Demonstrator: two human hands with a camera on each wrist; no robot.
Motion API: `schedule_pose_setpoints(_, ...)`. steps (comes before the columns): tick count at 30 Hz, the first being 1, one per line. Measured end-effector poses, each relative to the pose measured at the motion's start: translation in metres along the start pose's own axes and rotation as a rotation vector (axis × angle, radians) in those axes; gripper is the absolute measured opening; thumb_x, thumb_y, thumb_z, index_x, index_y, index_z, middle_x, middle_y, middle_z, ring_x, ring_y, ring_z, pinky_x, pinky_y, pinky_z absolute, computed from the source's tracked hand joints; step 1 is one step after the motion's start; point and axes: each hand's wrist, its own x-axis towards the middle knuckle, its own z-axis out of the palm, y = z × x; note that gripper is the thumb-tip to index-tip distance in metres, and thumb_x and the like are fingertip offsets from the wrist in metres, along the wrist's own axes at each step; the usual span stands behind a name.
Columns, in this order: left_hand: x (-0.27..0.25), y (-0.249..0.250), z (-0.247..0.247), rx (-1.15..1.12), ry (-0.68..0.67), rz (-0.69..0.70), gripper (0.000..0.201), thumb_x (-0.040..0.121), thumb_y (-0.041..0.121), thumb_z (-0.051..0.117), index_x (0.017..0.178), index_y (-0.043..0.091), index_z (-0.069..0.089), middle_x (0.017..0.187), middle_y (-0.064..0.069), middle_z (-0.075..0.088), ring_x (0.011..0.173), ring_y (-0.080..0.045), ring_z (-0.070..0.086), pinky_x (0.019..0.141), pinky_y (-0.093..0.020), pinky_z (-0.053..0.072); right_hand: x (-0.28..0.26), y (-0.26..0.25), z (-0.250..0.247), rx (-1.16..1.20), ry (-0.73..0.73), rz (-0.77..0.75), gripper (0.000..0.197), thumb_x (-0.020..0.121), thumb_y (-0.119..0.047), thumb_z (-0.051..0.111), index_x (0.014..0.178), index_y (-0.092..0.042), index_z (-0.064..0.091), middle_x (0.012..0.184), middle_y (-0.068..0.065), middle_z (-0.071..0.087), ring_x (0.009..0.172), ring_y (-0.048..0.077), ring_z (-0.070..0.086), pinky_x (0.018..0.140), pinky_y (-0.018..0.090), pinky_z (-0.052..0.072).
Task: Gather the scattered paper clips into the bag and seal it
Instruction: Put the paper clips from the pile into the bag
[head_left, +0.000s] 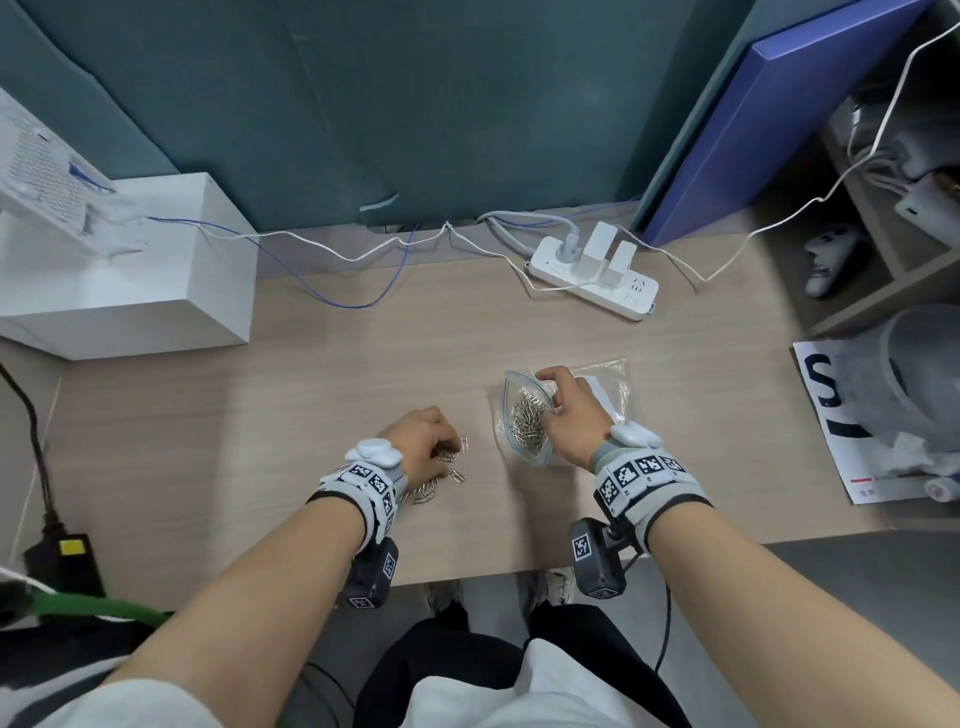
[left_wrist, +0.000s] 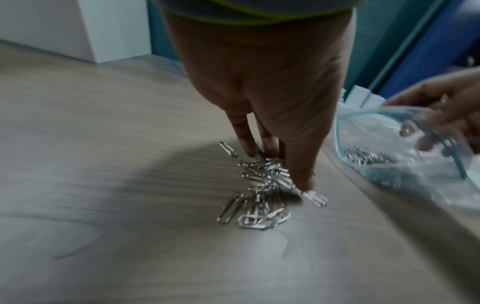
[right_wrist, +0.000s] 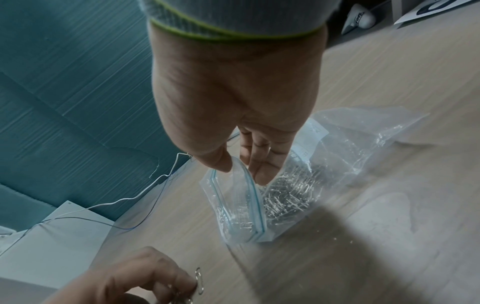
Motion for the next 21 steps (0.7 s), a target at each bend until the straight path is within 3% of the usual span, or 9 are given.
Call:
schedule_pose_setpoints(3, -0.007, 0.005, 0.002, 0.125, -0.064, 0.019, 0.070, 0.063, 0.043, 0.084, 0.126, 0.046, 0.054, 0.118, 0.017, 0.047, 0.108, -0.007, 0.044, 0.081, -0.033, 0.049, 0.001, 0.002, 0.000, -0.010, -0.004, 0.003, 0.055, 0.089, -0.005, 0.051, 0.137, -0.032, 0.048, 0.116, 0.003, 0.048, 0.078, 0.017, 0.056, 0.082, 0.035, 0.049)
schedule_pose_setpoints(6, -0.009, 0.010, 0.007, 0.171, -0.038, 0.061, 0.077, 0.067, 0.043, 0.082, 0.134, 0.049, 0.044, 0.121, 0.012, 0.044, 0.109, -0.010, 0.045, 0.079, -0.034, 0.050, 0.002, 0.004, 0.001, -0.007, 0.003, 0.002, 0.054, 0.088, -0.006, 0.052, 0.136, -0.033, 0.048, 0.115, 0.003, 0.047, 0.079, 0.017, 0.055, 0.085, 0.037, 0.049)
schedule_pose_setpoints(13, -0.001, 0.015, 0.017, 0.098, 0.036, 0.045, 0.044, 0.079, 0.035, 0.075, 0.117, 0.044, 0.053, 0.114, 0.015, 0.046, 0.099, -0.012, 0.053, 0.076, -0.033, 0.052, 0.002, 0.010, 0.002, -0.011, 0.003, -0.004, 0.055, 0.088, -0.004, 0.052, 0.135, -0.031, 0.049, 0.106, 0.001, 0.046, 0.077, 0.016, 0.053, 0.076, 0.032, 0.043)
schedule_pose_setpoints(17, -0.001, 0.014, 0.014, 0.110, 0.084, 0.035, 0.022, 0.083, 0.021, 0.068, 0.096, 0.035, 0.056, 0.102, 0.016, 0.048, 0.087, -0.010, 0.055, 0.068, -0.033, 0.053, 0.004, 0.011, 0.003, -0.008, -0.007, 0.004, 0.055, 0.087, -0.005, 0.051, 0.133, -0.033, 0.049, 0.108, 0.004, 0.048, 0.076, 0.017, 0.053, 0.076, 0.033, 0.044)
schedule_pose_setpoints(21, -0.004, 0.003, 0.008, 0.177, 0.049, 0.015, 0.016, 0.082, 0.023, 0.068, 0.088, 0.034, 0.057, 0.099, 0.016, 0.050, 0.097, -0.013, 0.055, 0.067, -0.031, 0.049, 0.005, 0.011, 0.002, -0.004, -0.006, 0.013, 0.055, 0.087, -0.004, 0.051, 0.134, -0.033, 0.048, 0.109, 0.004, 0.048, 0.073, 0.018, 0.053, 0.073, 0.033, 0.045)
